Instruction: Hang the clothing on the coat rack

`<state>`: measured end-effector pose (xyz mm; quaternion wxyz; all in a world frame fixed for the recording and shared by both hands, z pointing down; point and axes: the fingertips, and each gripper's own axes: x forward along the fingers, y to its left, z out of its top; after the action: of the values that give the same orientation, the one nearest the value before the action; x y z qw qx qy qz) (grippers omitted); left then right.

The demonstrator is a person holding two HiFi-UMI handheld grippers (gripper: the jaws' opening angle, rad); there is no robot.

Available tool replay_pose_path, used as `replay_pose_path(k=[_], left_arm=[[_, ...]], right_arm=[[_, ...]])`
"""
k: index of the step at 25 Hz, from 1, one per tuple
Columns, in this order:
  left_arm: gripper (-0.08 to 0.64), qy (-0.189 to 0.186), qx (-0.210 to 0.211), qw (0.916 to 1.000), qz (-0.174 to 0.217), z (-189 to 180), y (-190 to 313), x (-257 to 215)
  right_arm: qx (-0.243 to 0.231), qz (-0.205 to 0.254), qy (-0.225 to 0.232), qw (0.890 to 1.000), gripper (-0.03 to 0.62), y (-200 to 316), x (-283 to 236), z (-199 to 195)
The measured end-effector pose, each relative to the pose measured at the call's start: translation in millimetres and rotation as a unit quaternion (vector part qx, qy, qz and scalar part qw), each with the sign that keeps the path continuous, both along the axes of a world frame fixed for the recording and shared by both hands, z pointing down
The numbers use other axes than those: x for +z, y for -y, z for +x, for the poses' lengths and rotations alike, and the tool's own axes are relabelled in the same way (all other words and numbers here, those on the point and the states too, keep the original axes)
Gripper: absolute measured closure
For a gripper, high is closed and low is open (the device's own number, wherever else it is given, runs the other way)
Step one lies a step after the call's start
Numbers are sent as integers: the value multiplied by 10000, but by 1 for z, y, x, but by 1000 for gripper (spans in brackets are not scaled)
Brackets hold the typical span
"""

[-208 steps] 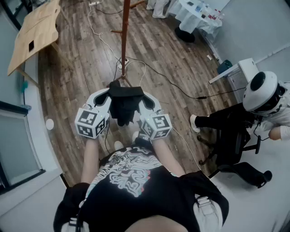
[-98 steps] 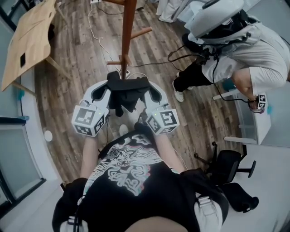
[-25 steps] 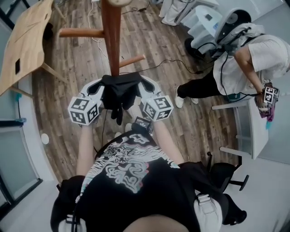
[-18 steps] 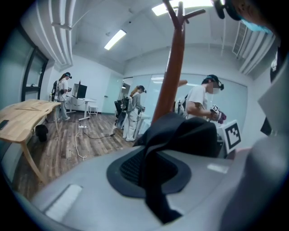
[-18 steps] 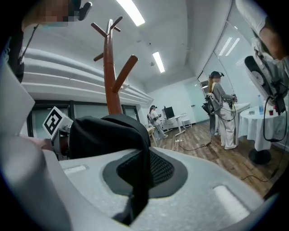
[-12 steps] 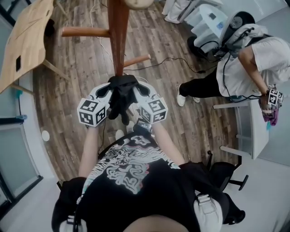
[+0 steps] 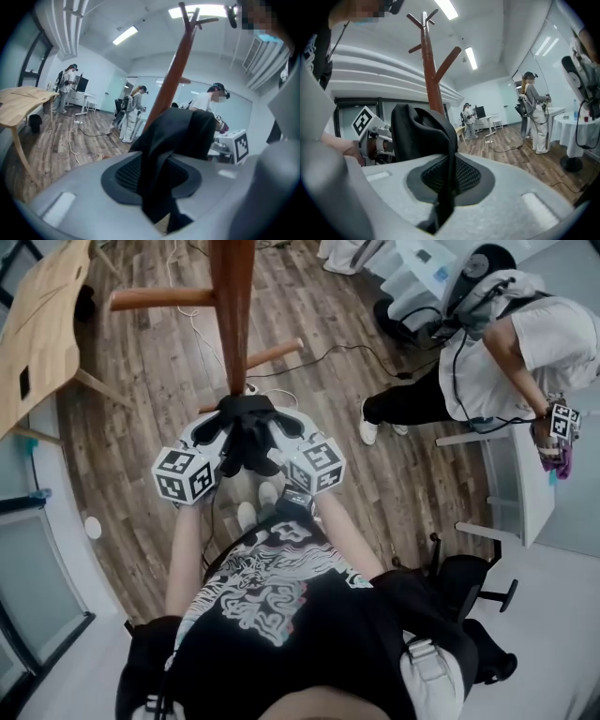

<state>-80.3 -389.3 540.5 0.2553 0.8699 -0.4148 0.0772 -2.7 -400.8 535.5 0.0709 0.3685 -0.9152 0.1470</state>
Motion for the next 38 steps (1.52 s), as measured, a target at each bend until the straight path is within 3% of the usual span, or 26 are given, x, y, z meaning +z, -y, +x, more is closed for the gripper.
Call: replay_pose_path(k=[2,5,9,14,19,20,22,25,30,34,35,37,38], left_arm=[[419,145,-37,9999,-41,-1,0,-1],[303,284,-104,9995,7,-8,-2,-7],[280,266,-134,9995,146,-7,-8,-16],[284,367,197,9991,53,2,-17,-17],[284,420,-60,9989,222,-11,-26,-24],[301,484,-133,9981,358,-14,-25,-28],[412,737,-254,9947,665,-19,-25,-34],[482,932,-257,9914,884,-15,-29,-38],[488,497,-353,9936,951,-13,-42,-49],[488,573,-432,9927,965,-15,-46,-48],[489,663,-442,9925,928,-15,-46,-45],[543,738,-458,9921,904,-12,-49,-42],[558,613,-465,9928,916,-11,-50,-44]], right_arm=[[-25,-67,126,9999,576,-1,-3,0],[18,-39,151,9999,514,-3,-7,-1],[113,15,66,9999,480,-5,-11,7],[87,61,28,9999,460,-14,-21,10],[316,290,34,9991,460,-27,-25,18],[416,463,-48,9981,461,-28,-28,20],[571,766,-237,9951,465,-33,-33,23],[638,887,-258,9937,469,-39,-37,24],[655,884,-225,9937,471,-46,-42,26],[680,775,-224,9944,472,-55,-39,21],[692,806,-219,9941,482,-59,-40,19],[704,956,-242,9926,592,-66,-44,15],[688,1025,-275,9920,594,-69,-46,14]])
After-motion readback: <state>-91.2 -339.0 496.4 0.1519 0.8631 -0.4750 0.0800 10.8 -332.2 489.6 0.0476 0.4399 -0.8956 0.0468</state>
